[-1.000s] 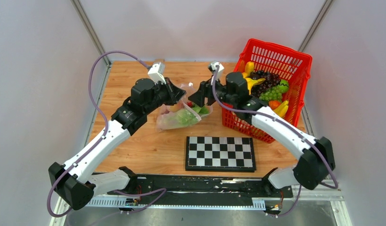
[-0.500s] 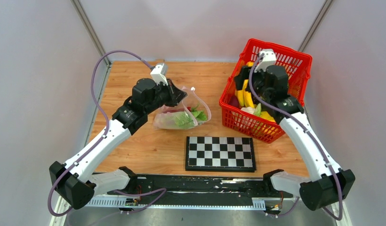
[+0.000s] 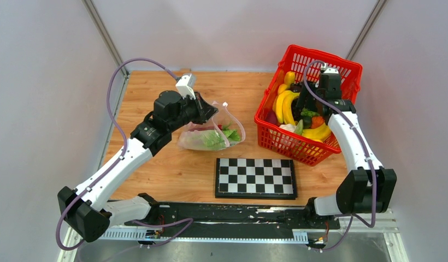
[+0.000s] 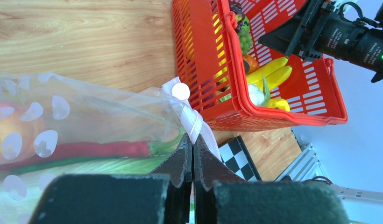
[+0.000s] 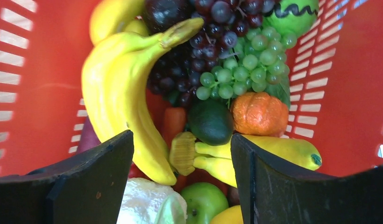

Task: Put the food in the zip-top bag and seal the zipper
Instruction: Pick up the fake vegetable from the bin.

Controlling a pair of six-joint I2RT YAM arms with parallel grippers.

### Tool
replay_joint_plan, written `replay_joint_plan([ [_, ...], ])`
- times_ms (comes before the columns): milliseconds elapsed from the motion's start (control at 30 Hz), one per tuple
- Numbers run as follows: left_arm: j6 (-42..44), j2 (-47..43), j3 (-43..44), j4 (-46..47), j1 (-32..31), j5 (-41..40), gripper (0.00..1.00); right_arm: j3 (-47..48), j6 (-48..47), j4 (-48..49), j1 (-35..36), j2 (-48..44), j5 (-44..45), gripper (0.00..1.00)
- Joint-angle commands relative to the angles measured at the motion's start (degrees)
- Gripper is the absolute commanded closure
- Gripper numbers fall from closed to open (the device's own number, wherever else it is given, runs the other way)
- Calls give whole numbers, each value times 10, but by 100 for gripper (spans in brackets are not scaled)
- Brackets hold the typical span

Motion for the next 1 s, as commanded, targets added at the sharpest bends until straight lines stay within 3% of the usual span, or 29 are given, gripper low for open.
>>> replay_joint_plan([
  [0, 4, -5, 20, 22, 2, 11, 100, 57, -14, -66, -6, 16, -5, 23],
  [267, 12, 2, 25, 20, 2, 20, 100, 111, -55, -274, 3, 40, -9, 18],
  [633, 21, 7, 27, 19, 3, 38, 100, 84, -46, -394, 16, 24, 89, 14],
  [833, 30, 4, 29, 16, 3, 42, 100, 59, -34, -396, 29, 4, 90, 12],
  [967, 36, 0, 27, 13, 3, 40, 100, 84, -11, -425, 35, -9, 75, 16],
])
